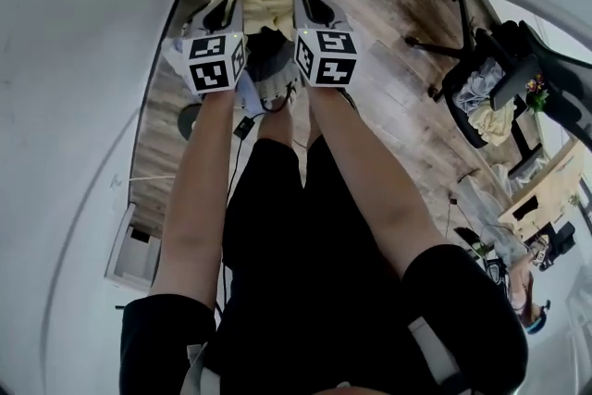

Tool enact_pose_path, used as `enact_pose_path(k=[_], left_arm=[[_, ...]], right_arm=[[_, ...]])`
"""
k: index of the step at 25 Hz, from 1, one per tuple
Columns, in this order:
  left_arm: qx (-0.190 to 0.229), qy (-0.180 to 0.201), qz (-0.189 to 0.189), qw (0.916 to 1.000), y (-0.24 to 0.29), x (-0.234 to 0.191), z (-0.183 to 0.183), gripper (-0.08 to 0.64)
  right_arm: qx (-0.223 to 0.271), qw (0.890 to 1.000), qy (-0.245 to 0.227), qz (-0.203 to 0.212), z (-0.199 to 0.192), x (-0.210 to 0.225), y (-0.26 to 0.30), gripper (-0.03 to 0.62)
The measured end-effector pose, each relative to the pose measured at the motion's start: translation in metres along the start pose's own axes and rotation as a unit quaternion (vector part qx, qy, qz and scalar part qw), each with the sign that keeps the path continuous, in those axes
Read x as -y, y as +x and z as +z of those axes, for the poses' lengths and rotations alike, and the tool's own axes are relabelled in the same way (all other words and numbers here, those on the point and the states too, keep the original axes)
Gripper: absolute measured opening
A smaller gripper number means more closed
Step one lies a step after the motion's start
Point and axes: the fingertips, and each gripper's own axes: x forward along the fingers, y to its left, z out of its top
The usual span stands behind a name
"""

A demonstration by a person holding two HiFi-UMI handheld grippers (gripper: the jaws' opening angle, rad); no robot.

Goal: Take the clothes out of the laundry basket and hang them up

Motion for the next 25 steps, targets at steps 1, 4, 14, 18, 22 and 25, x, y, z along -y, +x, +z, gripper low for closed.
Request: enact_pose_path(k=[1,4,14,18,22,25], left_arm=[[0.011,-0.001,-0.001,0.9999,-0.015,0.002,0.009,0.058],[0.046,-0.014,0.0,0.9988,-0.06,0.006,0.037,0.058],[0.175,-0.015,-0.017,0.9842,-0.209,0.032,0.123,0.058],[0.231,-0.006,-0.023,0.9726,-0.28,0.04,0.152,0.058],[0.282,0.002,-0.03,0.959,-0.348,0.054,0.174,0.058],[0.317,0.02,-0.02,0.9481,-0.397,0.064,0.183,0.058]], right_arm=[[0.006,1.0,-0.009,0.006,0.01,-0.008,-0.012,0.029],[0.025,0.999,-0.035,0.02,0.042,-0.035,-0.046,0.029],[0.111,0.987,-0.084,0.077,0.149,-0.12,-0.162,0.029],[0.159,0.975,-0.115,0.104,0.193,-0.157,-0.218,0.029],[0.21,0.957,-0.147,0.135,0.228,-0.197,-0.276,0.029],[0.241,0.939,-0.179,0.167,0.243,-0.226,-0.319,0.029]])
